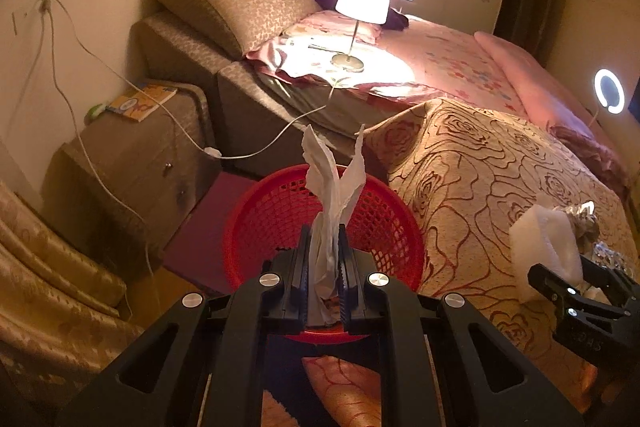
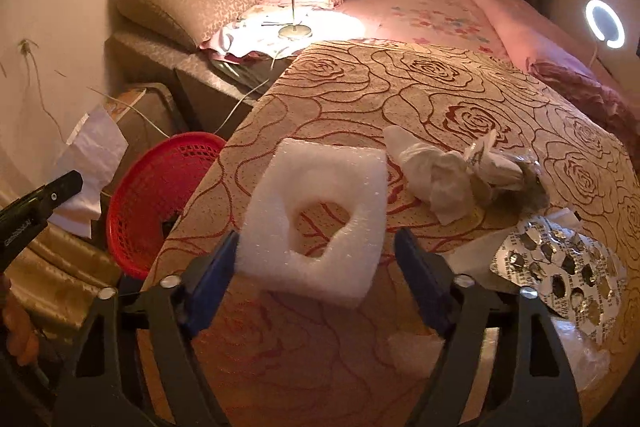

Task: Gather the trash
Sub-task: 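Hold the tissue over the basket with the left tool while the right carries the foam block toward it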

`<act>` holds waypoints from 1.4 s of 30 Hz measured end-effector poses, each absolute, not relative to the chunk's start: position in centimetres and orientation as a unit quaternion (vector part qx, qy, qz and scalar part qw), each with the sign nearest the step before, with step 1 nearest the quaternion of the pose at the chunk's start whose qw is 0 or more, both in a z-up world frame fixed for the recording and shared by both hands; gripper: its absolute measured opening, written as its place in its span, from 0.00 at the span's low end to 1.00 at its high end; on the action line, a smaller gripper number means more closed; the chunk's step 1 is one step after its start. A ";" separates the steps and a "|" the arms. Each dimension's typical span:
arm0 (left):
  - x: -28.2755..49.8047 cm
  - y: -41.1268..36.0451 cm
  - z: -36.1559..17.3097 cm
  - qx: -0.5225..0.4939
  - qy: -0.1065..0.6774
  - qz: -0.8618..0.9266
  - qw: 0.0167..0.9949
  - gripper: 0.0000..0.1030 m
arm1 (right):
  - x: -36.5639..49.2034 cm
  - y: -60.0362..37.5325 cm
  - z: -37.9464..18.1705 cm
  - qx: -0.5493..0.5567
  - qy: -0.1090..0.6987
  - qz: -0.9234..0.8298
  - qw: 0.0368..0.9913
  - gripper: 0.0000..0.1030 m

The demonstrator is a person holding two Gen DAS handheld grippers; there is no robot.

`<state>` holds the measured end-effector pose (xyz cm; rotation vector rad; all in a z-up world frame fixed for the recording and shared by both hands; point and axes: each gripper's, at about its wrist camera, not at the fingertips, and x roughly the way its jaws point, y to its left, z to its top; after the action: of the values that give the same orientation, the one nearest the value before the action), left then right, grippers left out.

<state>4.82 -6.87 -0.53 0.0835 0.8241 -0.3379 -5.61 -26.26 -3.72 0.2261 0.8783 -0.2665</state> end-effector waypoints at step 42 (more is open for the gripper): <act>10.0 -6.3 -3.4 0.047 0.423 -0.131 0.895 0.11 | 5.5 -20.3 -3.2 0.100 0.423 -0.033 0.900 0.63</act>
<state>9.98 -6.32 -3.43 0.0979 0.8775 -0.2719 5.46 -20.27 -3.23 0.2074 0.8751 -0.0679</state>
